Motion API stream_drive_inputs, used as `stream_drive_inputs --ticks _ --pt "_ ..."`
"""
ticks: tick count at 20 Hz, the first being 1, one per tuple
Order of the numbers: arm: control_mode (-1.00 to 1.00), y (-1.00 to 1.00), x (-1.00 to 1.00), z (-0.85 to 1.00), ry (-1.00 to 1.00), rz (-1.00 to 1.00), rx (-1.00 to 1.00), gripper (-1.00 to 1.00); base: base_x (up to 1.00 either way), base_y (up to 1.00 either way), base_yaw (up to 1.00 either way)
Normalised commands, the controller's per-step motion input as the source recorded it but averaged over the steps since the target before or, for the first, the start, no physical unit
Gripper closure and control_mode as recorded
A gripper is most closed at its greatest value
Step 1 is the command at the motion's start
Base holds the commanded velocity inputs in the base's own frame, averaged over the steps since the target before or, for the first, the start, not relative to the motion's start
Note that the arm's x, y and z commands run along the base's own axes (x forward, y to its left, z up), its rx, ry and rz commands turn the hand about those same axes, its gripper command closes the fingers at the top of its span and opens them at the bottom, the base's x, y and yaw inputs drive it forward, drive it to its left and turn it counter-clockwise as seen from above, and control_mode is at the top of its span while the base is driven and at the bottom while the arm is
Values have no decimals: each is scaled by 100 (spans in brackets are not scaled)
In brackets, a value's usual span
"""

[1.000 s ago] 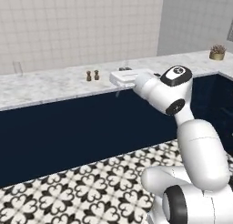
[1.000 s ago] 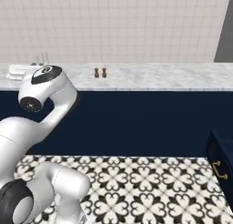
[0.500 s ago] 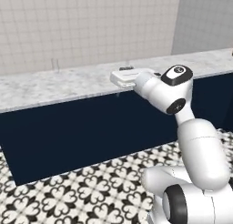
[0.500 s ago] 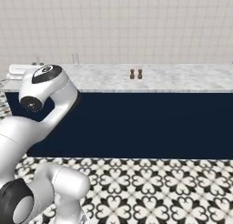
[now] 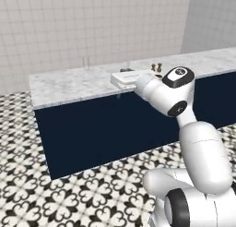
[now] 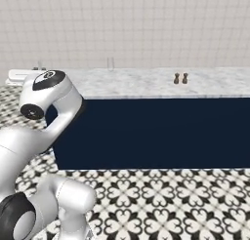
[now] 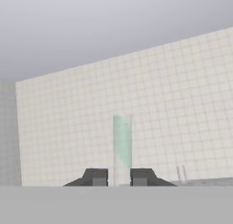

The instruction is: Take a straw from the drawer in front and place it inside the glass cup on the dining counter.

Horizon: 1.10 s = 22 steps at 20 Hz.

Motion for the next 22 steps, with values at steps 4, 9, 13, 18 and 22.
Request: stream_drive_inputs --ticks 4,9,13,18,22 --pt "100 0 0 0 0 0 0 100 6 100 -18" --pt "100 0 0 0 0 0 0 100 14 100 -19" --pt "100 0 0 0 0 0 0 100 34 100 -21" --pt "100 0 0 0 0 0 0 100 54 100 -26" --pt "100 0 0 0 0 0 0 100 52 100 -30"
